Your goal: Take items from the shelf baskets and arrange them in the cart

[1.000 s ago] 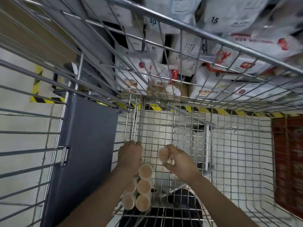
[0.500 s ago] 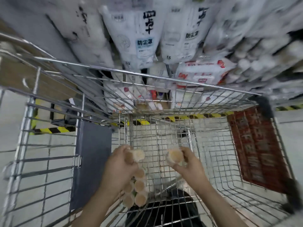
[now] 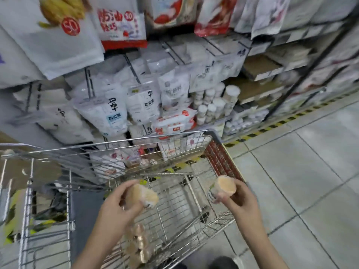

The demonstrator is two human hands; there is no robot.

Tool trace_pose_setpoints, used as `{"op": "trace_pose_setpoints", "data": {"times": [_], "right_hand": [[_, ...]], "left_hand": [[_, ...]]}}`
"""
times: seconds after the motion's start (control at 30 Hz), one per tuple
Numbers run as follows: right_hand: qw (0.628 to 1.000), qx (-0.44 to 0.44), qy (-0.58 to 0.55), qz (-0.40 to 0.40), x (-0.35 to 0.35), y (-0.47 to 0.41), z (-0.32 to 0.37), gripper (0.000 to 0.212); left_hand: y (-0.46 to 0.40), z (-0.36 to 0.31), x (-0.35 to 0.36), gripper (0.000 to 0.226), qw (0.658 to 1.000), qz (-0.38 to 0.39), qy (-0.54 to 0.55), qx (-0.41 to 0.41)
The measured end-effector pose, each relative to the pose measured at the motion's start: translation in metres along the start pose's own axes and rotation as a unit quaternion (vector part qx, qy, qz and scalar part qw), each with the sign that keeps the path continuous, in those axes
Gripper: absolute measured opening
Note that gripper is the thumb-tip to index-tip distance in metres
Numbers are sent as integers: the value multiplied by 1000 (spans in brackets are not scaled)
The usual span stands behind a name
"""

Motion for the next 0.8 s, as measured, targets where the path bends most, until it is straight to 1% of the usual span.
{"op": "trace_pose_setpoints", "data": {"times": [0.1, 0.17, 0.3, 0.43, 0.47, 0.53, 0.57, 0.63, 0.7, 0.73, 0.8], "right_hand": [[999, -26, -32, -10, -40, 12, 25, 48], [998, -43, -52, -17, -71, 18, 37, 44], [993, -40, -107, -27, -145, 27, 43, 39], [987, -37, -141, -73, -229, 34, 34, 45], [984, -37, -152, -86, -251, 35, 30, 41], [981, -36, -160, -102, -290, 36, 23, 29], [981, -37, -156, -106, -308, 37, 20, 25], [980, -37, -155, -118, -344, 41, 13, 20], [977, -40, -159, -136, -380, 46, 10, 20], [975, -41, -163, -144, -396, 49, 9, 23], [971, -44, -171, -163, -428, 52, 7, 38]], "left_hand": [[7, -50, 25, 50, 998, -2, 23, 54], [14, -81, 50, 50, 996, 7, 36, 77], [32, -133, 111, 48, 991, 21, 95, 90], [48, -184, 186, 46, 984, 53, 136, 105], [53, -198, 207, 45, 981, 60, 149, 106], [61, -225, 246, 54, 976, 76, 169, 115], [64, -236, 267, 54, 973, 85, 179, 116], [71, -257, 307, 41, 967, 108, 196, 118], [76, -278, 344, 29, 962, 135, 202, 123], [78, -288, 360, 26, 960, 146, 205, 125], [81, -306, 389, 24, 955, 170, 206, 131]]}}
Point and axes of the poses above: each hand's wrist, its own y-axis away from the middle knuckle, its own x-axis out of the palm, z = x × y, the point moved 6 cm from there along -y, towards the middle knuckle, and after that the axes turned 4 degrees about x, right-handed, at the moved point
